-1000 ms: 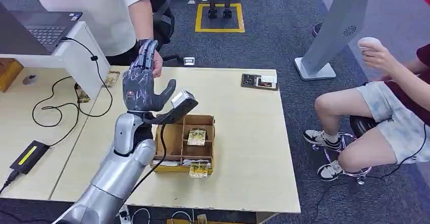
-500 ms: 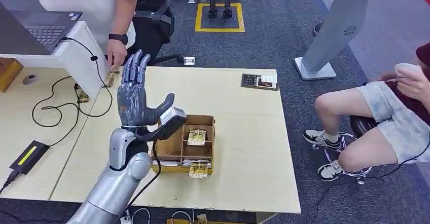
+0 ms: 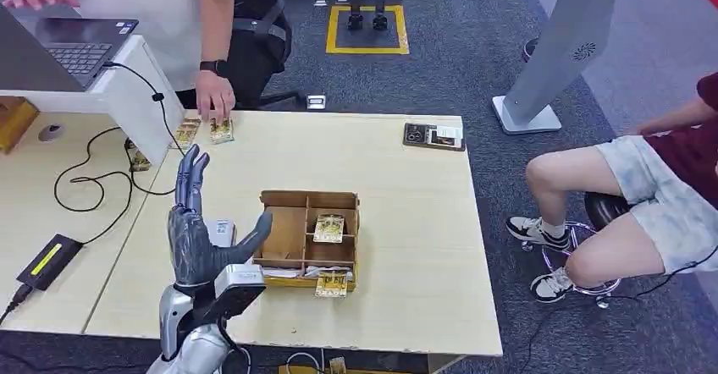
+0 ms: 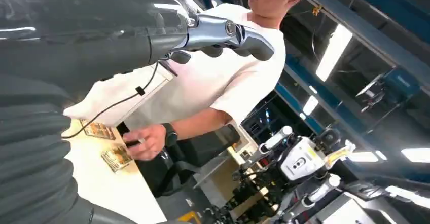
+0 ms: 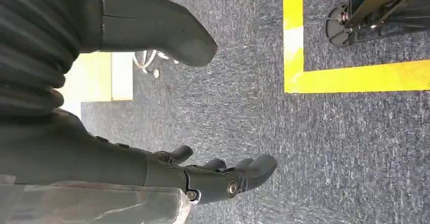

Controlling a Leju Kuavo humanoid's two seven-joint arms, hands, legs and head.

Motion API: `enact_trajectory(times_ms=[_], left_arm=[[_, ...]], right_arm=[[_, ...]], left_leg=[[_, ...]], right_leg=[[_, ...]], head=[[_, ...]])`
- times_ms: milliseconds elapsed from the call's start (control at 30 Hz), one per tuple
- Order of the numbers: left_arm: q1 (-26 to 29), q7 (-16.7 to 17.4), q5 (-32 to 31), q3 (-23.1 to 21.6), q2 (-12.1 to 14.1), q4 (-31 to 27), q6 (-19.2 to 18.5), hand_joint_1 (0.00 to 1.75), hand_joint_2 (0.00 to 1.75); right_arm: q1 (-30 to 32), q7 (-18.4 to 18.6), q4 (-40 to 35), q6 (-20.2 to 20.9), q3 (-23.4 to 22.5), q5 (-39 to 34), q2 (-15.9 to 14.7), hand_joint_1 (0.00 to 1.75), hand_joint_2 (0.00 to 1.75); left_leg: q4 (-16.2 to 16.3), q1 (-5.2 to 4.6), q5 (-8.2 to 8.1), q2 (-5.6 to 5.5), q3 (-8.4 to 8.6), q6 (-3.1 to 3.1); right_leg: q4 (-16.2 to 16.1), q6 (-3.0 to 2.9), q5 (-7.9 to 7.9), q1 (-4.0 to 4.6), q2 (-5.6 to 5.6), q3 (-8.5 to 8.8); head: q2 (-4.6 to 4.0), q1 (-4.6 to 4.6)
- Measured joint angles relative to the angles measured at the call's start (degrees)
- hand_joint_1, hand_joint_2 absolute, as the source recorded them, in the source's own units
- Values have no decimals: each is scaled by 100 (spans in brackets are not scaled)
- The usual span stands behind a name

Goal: Pass the card to the sensor for recognition and then transmit it.

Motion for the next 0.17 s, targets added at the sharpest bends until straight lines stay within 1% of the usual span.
enact_trajectory(times_ms=[167], left_arm=[[405, -312, 227, 2, 39, -378, 13, 0, 175]], right_arm=[[15, 11, -295, 33, -122, 0, 155, 0, 175]], left_leg=[[0, 0, 0, 0, 0, 0]], right_leg=[[0, 0, -1, 0, -1, 0]], head=[[0, 2]])
